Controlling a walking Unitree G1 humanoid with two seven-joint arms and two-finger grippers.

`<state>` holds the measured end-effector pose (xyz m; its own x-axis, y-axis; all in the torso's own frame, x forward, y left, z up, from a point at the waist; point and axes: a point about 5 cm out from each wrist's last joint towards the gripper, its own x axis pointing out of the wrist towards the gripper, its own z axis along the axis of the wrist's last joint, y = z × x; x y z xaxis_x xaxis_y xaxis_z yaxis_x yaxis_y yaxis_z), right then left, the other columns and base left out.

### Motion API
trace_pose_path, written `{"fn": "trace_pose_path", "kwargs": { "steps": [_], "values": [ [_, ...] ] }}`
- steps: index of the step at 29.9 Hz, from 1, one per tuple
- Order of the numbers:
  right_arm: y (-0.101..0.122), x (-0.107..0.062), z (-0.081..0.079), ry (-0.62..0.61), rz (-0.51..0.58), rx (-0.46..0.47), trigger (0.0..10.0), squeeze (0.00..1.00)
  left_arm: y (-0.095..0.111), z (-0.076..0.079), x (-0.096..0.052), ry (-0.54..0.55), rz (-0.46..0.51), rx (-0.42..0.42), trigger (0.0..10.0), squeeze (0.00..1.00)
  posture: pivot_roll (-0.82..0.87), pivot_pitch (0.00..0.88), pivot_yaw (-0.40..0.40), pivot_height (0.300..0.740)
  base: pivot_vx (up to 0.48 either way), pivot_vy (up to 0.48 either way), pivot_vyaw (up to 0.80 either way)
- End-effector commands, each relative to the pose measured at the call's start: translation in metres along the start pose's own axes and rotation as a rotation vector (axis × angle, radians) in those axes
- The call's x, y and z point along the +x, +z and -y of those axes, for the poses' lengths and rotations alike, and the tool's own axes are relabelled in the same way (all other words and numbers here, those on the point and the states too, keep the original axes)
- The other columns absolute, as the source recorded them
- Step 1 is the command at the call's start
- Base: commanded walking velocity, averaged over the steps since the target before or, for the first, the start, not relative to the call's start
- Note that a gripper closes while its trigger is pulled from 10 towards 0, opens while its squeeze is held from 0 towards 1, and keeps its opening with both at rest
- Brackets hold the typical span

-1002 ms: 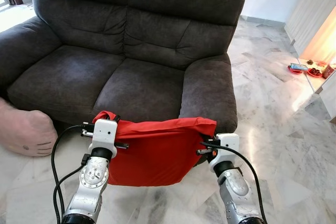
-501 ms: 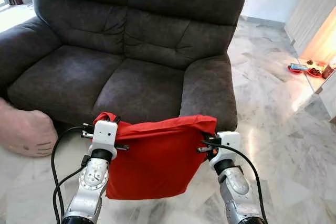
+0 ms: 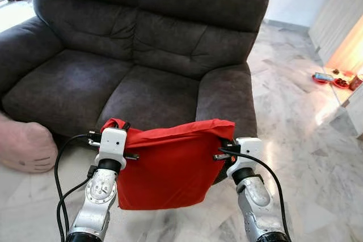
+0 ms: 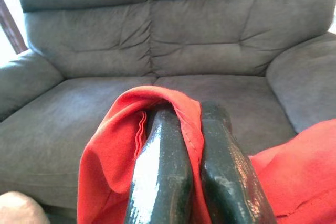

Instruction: Move the pillow to the sofa from floor

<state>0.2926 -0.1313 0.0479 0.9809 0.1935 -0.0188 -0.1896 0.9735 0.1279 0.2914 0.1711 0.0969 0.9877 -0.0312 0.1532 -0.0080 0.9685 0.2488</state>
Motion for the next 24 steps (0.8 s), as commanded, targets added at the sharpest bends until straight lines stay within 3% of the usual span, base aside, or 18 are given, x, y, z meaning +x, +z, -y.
{"fn": "trace_pose_path", "kwargs": {
  "steps": [1, 15, 24],
  "values": [
    [0.0171, -0.0007, 0.0277, -0.135, 0.076, 0.006, 10.0, 0.0, 0.0122, -0.017, 0.0047, 0.068, 0.056, 0.03, 10.0, 0.0, 0.15, 0.0, -0.143, 0.74, 0.0, 0.0, 0.0],
    [0.0193, 0.002, 0.0274, -0.139, 0.077, 0.012, 10.0, 0.0, 0.0115, -0.0159, 0.0043, 0.069, 0.05, 0.014, 10.0, 0.0, 0.15, 0.0, -0.142, 0.74, 0.0, 0.0, 0.0],
    [0.0209, 0.0035, 0.0323, -0.148, 0.072, 0.009, 10.0, 0.0, 0.0104, -0.0147, 0.0043, 0.069, 0.045, 0.006, 10.0, 0.0, 0.14, 0.0, -0.143, 0.74, 0.0, 0.32, -0.35]
  ]
}}
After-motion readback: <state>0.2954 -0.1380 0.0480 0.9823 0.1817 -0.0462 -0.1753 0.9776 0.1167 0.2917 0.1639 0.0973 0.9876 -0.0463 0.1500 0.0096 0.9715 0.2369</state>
